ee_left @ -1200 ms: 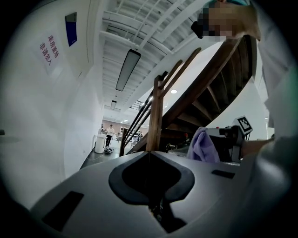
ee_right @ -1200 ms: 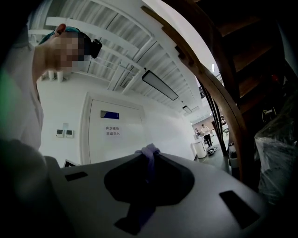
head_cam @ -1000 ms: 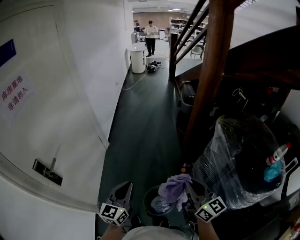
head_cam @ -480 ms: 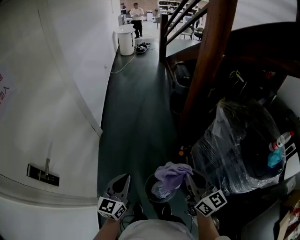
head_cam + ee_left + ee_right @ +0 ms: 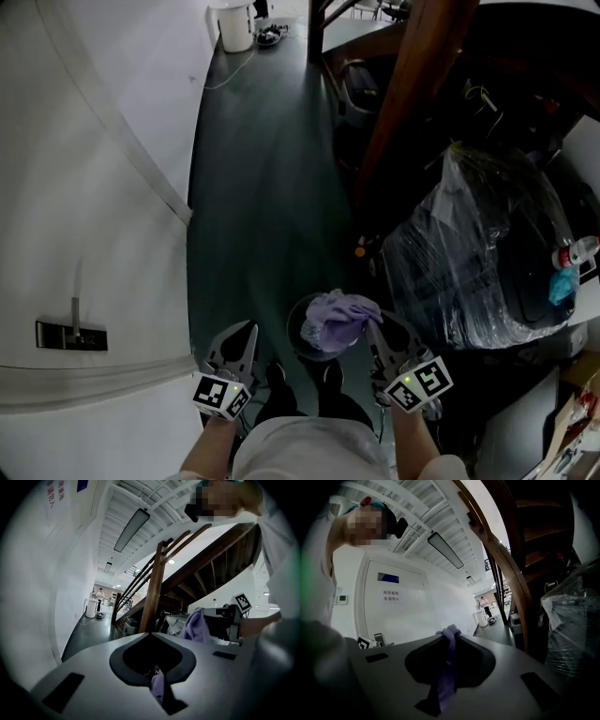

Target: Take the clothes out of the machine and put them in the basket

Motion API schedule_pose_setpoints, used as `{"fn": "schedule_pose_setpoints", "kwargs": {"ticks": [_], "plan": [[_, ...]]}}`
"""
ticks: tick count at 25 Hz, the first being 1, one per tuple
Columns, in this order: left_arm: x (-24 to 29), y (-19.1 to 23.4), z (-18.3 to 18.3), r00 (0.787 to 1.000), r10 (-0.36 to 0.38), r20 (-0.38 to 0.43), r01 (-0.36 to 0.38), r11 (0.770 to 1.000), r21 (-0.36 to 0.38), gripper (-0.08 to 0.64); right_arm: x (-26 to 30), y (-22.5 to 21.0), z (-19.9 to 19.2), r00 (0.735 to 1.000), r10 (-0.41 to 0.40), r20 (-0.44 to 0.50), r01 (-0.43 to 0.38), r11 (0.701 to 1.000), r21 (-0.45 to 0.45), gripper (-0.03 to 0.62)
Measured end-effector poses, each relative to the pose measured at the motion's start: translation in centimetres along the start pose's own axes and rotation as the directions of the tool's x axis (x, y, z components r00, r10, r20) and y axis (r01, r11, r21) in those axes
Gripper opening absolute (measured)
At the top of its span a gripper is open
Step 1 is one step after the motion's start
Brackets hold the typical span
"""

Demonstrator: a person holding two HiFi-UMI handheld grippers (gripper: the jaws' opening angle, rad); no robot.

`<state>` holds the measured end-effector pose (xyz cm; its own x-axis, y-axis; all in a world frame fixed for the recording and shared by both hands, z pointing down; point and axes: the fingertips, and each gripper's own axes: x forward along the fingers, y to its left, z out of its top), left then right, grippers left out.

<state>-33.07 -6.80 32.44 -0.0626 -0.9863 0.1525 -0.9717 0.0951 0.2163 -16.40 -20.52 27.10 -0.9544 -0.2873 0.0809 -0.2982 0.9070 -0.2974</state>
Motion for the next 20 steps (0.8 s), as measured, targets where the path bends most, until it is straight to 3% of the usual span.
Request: {"fn": "schedule_pose_setpoints", "kwargs": {"ticks": [10,20], "plan": [[3.4,-0.7,-5.8,0.995,-0.039,-0.089,0.035,0.999,-0.041,0.021,1.0,-3.0,-7.2,0.993,-0.037,-0.113,0.045,0.996,0.076,0.038],[4.8,0.2,-14.0,0.980,-0.047,-0.191,0.032,0.996,-0.081,0.021,1.3,-6.2,-15.7,0.976,-0.072,-0.205,0.106,0.982,0.159,0.038]]}}
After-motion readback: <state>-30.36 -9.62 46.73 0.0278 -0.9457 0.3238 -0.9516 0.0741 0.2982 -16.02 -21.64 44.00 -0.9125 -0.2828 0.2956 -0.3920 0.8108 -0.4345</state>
